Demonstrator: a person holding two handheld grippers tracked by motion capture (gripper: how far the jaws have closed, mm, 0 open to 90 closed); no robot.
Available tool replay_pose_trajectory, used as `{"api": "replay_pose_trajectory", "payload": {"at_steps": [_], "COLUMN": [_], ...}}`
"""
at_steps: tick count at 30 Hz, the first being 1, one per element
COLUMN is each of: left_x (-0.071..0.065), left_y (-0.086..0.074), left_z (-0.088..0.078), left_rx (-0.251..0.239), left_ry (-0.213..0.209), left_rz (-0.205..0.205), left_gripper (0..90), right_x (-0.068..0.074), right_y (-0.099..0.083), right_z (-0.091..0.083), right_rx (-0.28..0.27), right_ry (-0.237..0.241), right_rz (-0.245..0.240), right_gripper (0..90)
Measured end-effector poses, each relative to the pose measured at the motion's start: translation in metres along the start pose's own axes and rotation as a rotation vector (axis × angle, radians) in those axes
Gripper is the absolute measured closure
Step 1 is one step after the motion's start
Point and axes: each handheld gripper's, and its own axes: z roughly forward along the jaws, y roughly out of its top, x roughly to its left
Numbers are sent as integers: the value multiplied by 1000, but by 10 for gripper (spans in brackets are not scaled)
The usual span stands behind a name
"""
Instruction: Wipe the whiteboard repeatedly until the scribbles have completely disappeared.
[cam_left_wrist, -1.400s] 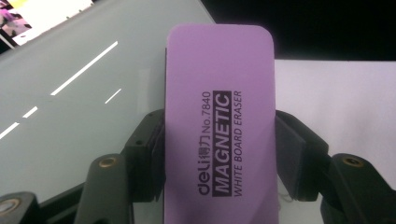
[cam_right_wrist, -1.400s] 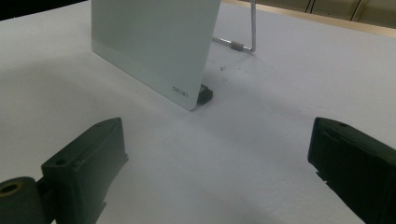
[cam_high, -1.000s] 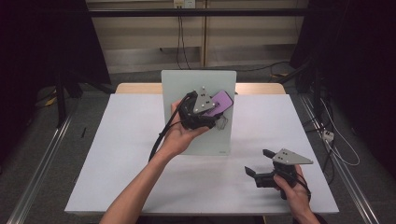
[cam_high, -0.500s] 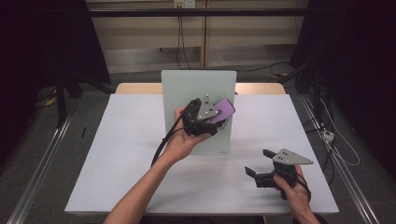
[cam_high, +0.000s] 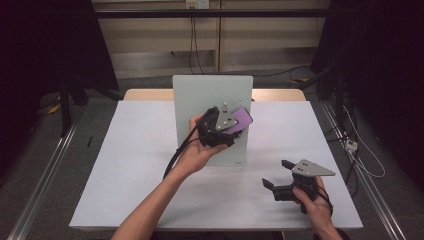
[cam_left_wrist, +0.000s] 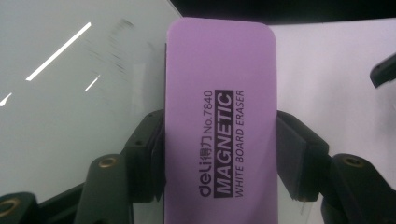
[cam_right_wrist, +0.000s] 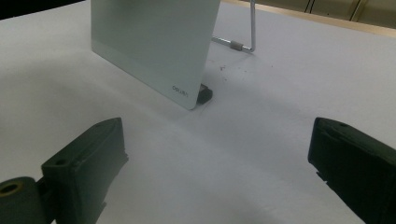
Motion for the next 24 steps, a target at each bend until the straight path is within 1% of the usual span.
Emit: {"api": "replay_pose_trajectory", "payload": {"at_steps": [3, 5, 6, 8, 11, 12, 13, 14, 15, 16, 17, 18, 19, 20, 22, 24], "left_x": [7, 9, 10, 14, 20, 20, 21, 23, 25, 27, 30, 31, 30, 28, 25, 21], "left_y": [7, 10, 11, 12, 15, 18, 21, 24, 26, 28, 30, 31, 31, 31, 29, 27], "left_z": [-3, -6, -7, -9, -12, -14, -15, -17, -18, -19, -19, -18, -18, -16, -14, -11], "left_rx": [-7, -10, -16, -28, -45, -39, -43, -53, -61, -55, -46, -49, -45, -39, -23, -21], "left_ry": [9, 36, 42, 38, 49, 77, 89, 81, 85, 100, 106, 100, 100, 105, 88, 81], "left_rz": [-4, -9, -8, -28, -46, -25, -27, -38, -44, -37, -35, -39, -31, -9, 2, 4], "left_gripper": [409, 409, 409, 409, 409, 409, 409, 409, 409, 409, 409, 410, 409, 409, 409, 409], "right_x": [0, 0, 0, -1, 0, 0, 0, 0, -1, -1, -1, -1, 0, 0, -1, -1], "right_y": [0, 0, 0, 0, 0, 0, 0, 0, 0, 0, 0, 0, 0, 0, 0, 0], "right_z": [0, -1, -1, -1, -2, -2, -2, -1, -1, -1, 0, -1, -1, -1, -1, -1], "right_rx": [0, -5, -6, -5, -6, -6, -5, -4, -3, -3, -4, -3, -2, -3, -5, -6], "right_ry": [2, 2, 2, 3, 3, 3, 2, 2, 3, 4, 4, 3, 4, 4, 5, 3], "right_rz": [0, -1, -1, 0, -1, -1, -1, 0, 1, 1, -1, -2, -2, -2, -1, -1], "right_gripper": [40, 39, 39, 39, 39, 39, 38, 38, 39, 38, 38, 38, 38, 38, 38, 38]}}
